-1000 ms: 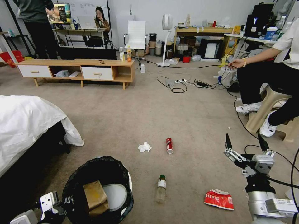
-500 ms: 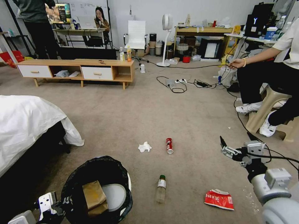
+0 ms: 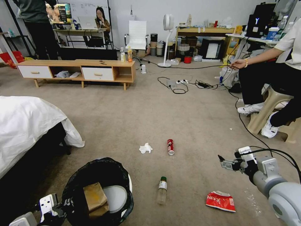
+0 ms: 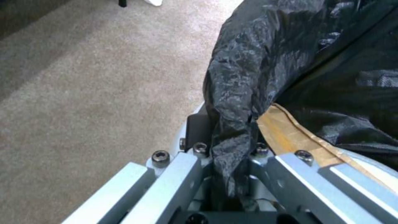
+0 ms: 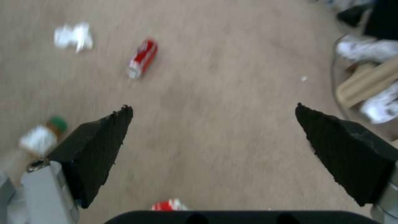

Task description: Pick up the trash bin and place the garbage on the floor into it.

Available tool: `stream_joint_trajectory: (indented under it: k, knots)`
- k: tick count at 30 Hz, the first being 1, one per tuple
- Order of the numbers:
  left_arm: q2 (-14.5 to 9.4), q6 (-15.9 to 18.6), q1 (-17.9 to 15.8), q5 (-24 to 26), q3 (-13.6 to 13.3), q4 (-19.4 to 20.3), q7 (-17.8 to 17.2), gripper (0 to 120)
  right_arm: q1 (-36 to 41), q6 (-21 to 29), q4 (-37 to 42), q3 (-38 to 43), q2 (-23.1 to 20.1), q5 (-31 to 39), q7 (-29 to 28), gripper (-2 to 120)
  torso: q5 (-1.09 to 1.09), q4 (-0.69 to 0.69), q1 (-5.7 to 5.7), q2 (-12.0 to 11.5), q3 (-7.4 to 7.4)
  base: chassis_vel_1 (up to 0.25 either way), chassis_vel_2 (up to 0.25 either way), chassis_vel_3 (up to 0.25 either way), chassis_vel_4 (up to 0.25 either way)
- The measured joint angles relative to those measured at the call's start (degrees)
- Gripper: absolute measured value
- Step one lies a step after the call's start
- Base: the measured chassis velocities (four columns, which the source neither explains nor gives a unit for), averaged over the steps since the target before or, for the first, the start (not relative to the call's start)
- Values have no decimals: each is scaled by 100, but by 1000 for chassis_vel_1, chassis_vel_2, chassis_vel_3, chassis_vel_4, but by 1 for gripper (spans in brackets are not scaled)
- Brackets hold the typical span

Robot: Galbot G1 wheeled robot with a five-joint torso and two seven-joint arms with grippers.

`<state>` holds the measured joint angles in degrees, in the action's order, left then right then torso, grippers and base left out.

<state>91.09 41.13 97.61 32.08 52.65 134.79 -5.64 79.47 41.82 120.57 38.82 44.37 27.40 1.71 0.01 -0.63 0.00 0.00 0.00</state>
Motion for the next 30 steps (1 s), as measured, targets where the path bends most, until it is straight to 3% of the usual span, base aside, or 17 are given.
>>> stream_joint_trajectory:
  k: [6, 8, 9, 10, 11, 20, 21, 23, 26, 30]
  knots:
    - [-8, 0, -24, 2, -2, -43, 1, 2, -32, -203, -322, -98, -112, -459, 765, 100, -1, 0, 0, 0, 0, 0, 0, 0, 0]
    - [-30, -5, -34, 8, 5, -98, 3, 2, -53, -779, -753, -256, -273, -1143, 1490, 100, -1, 0, 0, 0, 0, 0, 0, 0, 0]
    - [-30, -5, -34, 8, 5, -98, 3, 2, -53, -779, -753, -256, -273, -1143, 1490, 100, -1, 0, 0, 0, 0, 0, 0, 0, 0]
    - [-36, -8, -38, 16, 9, -110, 5, 2, -47, -1216, -955, -330, -377, -1439, 1832, 100, 0, 0, 0, 0, 0, 0, 0, 0, 0]
    - [-36, -8, -38, 16, 9, -110, 5, 2, -47, -1216, -955, -330, -377, -1439, 1832, 100, 0, 0, 0, 0, 0, 0, 0, 0, 0]
    - [-26, -19, -57, 13, -1, -166, 9, 2, 12, -3341, -1941, -507, -604, -2426, 3212, 100, -1, 0, 0, 0, 0, 0, 0, 0, 0]
    - [-26, -19, -57, 13, -1, -166, 9, 2, 12, -3341, -1941, -507, -604, -2426, 3212, 100, -1, 0, 0, 0, 0, 0, 0, 0, 0]
    - [-4, -22, -66, -13, -16, -181, 10, 2, 50, -3885, -2243, -570, -632, -2671, 3513, 100, 0, -1, 0, 0, 0, 0, 0, 0, 0]
    - [23, -23, -74, -39, -32, -186, 11, 2, 81, -4261, -2436, -644, -644, -2916, 3629, 100, -1, 0, 0, 0, 0, 0, 0, 0, 0]
    - [33, -23, -70, -56, -36, -186, 11, 2, 112, -4553, -2618, -715, -653, -3103, 3663, 100, 0, 0, 0, 0, 0, 0, 0, 0, 0]
